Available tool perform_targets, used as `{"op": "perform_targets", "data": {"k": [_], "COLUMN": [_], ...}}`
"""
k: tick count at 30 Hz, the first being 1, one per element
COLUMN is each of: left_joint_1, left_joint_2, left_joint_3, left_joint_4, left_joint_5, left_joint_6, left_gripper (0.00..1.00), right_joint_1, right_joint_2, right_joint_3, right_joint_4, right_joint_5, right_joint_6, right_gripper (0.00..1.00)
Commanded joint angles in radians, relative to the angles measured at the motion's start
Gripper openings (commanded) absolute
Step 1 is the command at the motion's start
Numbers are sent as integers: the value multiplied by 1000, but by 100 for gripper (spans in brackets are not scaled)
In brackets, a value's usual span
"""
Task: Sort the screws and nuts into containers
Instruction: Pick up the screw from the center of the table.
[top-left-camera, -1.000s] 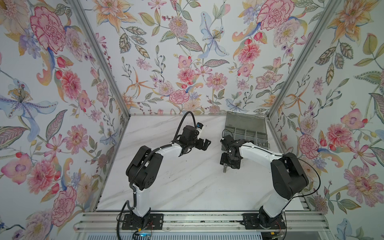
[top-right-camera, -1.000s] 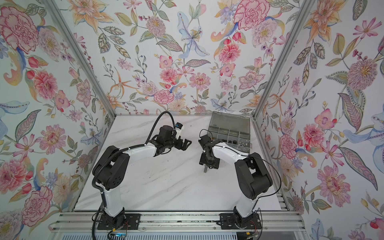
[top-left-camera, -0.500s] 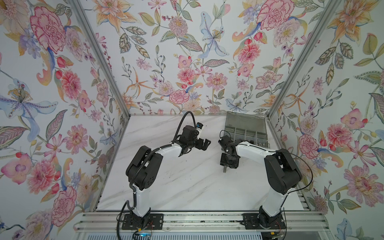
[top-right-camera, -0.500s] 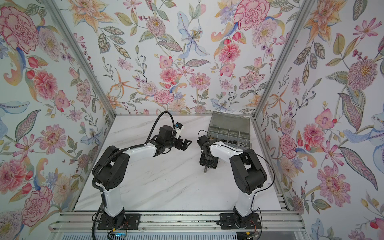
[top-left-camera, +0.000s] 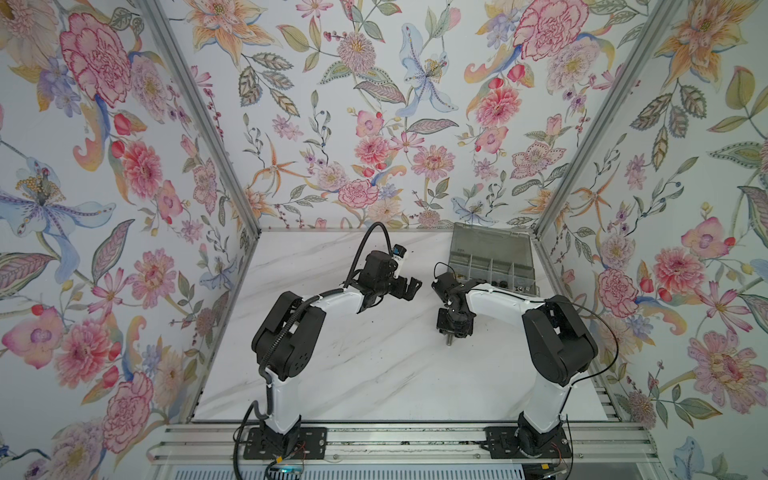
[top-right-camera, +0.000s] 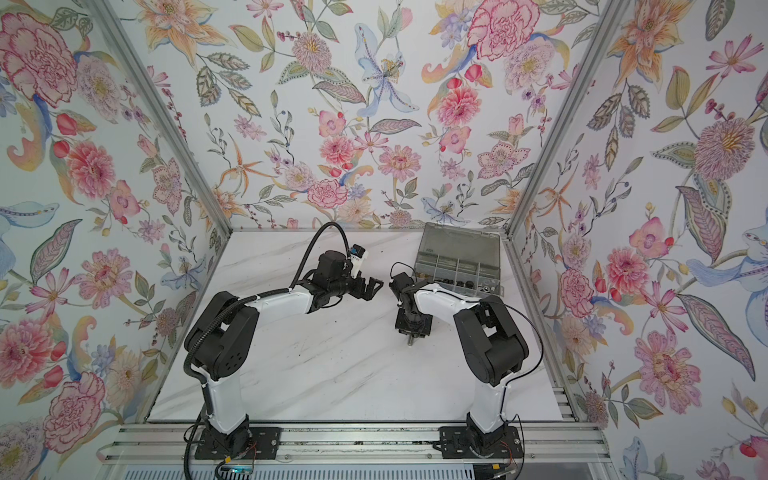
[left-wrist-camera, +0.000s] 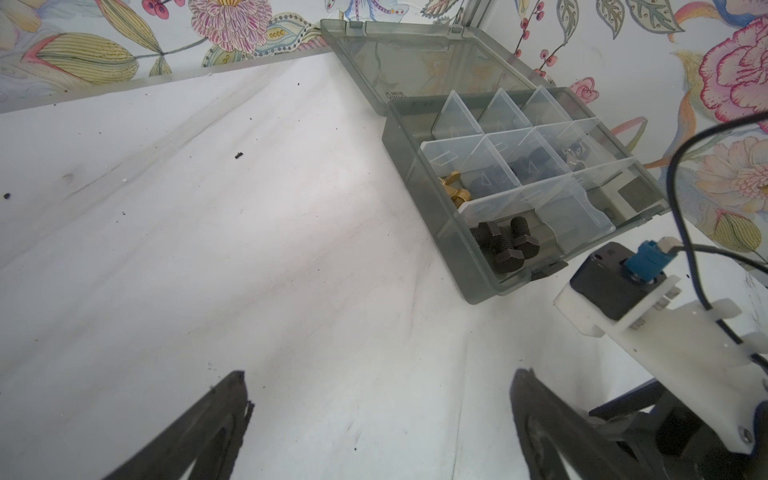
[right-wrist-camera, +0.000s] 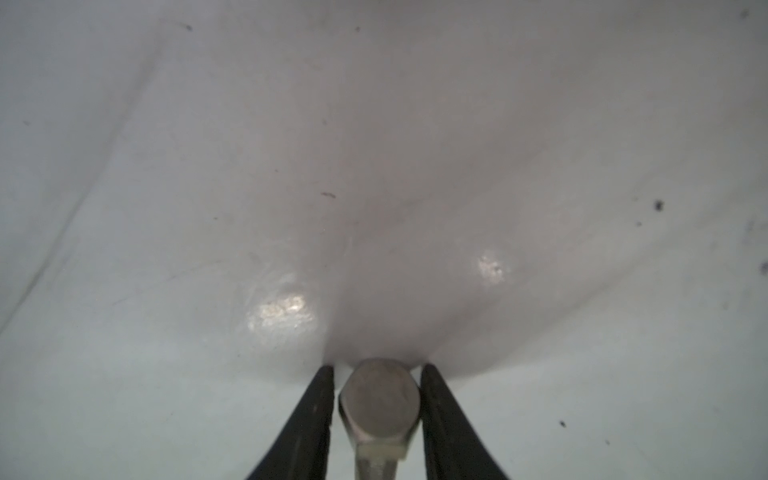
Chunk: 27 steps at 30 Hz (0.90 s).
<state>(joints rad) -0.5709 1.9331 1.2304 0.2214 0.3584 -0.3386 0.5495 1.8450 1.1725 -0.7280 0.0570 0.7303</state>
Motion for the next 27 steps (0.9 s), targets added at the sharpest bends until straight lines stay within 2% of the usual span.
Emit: {"op": "perform_targets", "data": {"k": [1,7,12,20,27], "left_joint_1": [13,13,13,12,13], "left_joint_2": [-39,-45,-48,-55,-61], "left_joint_3": [-20,-28,-33,-34,-36], "left_joint_4": [15,18,21,24,25], "left_joint_5": [-2,-6,-6,-6,-7], "left_joint_6": [-10,-7,-10,-10,-6], "left_gripper": [99,99,99,99,99], "right_joint_1": [4,-4,-17,-47,-185], "right_joint_2": [22,10,-18,-86,-210], "right_joint_3": [7,-7,-22,-8,17], "right_joint_4": [7,17,30,35,33], "right_joint_5": [-7,-1,1,-21,-101], "right_joint_6": [-5,-21,-45,-104,-188], "right_gripper": [30,12,2,0,0]}}
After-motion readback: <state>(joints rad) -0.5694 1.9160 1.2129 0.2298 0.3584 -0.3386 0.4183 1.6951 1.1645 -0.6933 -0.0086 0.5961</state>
